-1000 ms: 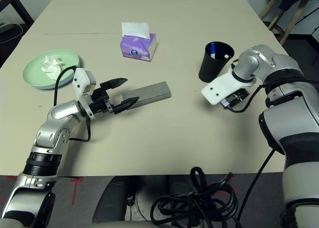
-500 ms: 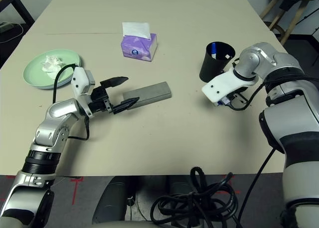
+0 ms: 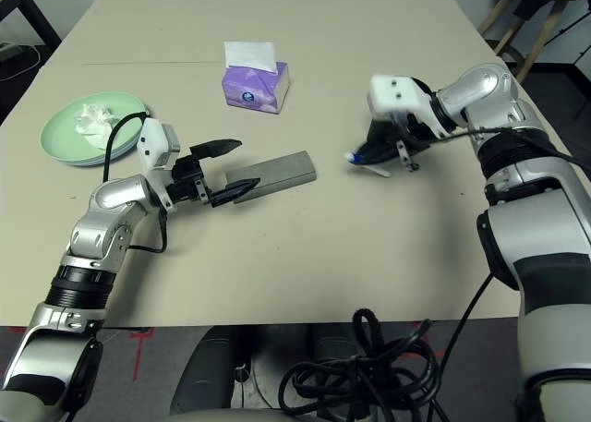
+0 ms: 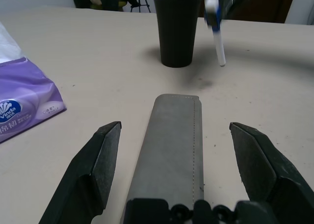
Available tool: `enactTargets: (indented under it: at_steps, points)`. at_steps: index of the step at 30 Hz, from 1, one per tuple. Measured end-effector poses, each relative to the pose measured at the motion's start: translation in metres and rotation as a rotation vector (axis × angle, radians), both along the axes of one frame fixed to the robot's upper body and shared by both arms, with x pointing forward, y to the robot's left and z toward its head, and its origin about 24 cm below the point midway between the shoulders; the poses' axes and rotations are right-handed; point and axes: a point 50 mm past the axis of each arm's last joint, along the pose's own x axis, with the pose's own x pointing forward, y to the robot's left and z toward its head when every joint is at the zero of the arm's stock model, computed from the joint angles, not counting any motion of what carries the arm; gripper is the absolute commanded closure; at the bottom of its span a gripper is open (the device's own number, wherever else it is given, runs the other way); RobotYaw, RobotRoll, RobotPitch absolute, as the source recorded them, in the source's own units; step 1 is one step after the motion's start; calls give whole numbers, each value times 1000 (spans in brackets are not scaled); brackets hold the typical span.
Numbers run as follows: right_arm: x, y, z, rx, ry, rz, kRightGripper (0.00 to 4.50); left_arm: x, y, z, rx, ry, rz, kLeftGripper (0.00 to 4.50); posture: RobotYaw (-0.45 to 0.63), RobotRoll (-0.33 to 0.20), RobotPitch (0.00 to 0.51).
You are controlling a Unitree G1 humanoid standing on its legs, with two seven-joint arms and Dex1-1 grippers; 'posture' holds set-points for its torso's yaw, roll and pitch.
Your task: Organize and tidy the items on the table.
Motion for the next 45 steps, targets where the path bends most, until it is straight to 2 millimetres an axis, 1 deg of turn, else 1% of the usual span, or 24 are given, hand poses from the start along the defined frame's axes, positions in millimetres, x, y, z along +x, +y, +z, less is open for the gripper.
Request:
enactTargets:
  at_steps: [2, 5, 9, 12, 16, 21, 25, 29, 32, 40, 45]
  points:
    - [-3, 0, 5, 124, 13, -22, 4115, 1, 0, 2, 1, -6, -5, 0, 80, 0, 112]
    - [-3, 4, 0, 382, 29, -119, 4115, 2, 0, 3, 4, -11, -14, 0, 78, 0, 105]
    - [-5, 6, -12, 596, 38, -264, 4115, 3, 2, 0, 7, 4, -11, 0, 78, 0, 98]
    - [-7, 6, -15, 702, 20, -363, 4115, 4, 2, 0, 8, 5, -12, 0, 77, 0, 93]
    - [-7, 4, -5, 865, -65, -503, 4115, 5, 2, 4, 11, -5, -16, 0, 75, 0, 87]
    - [-6, -12, 11, 1014, -195, -677, 4115, 5, 2, 4, 13, -9, -15, 0, 73, 0, 81]
    - [-5, -22, 16, 1027, -268, -811, 4115, 6, 2, 6, 13, -17, -17, 0, 68, 0, 82]
    - [-2, -33, 16, 905, -307, -992, 4115, 6, 1, 8, 13, -24, -19, 0, 66, 0, 84]
    - [3, -30, 10, 815, -273, -1061, 4115, 6, 1, 8, 14, -24, -18, 0, 66, 0, 82]
    - [10, -20, -6, 670, -163, -1129, 4115, 6, 1, 8, 14, -25, -18, 0, 73, 0, 84]
    - [9, -16, -9, 597, -169, -1135, 4115, 6, 1, 8, 14, -25, -17, 0, 73, 0, 82]
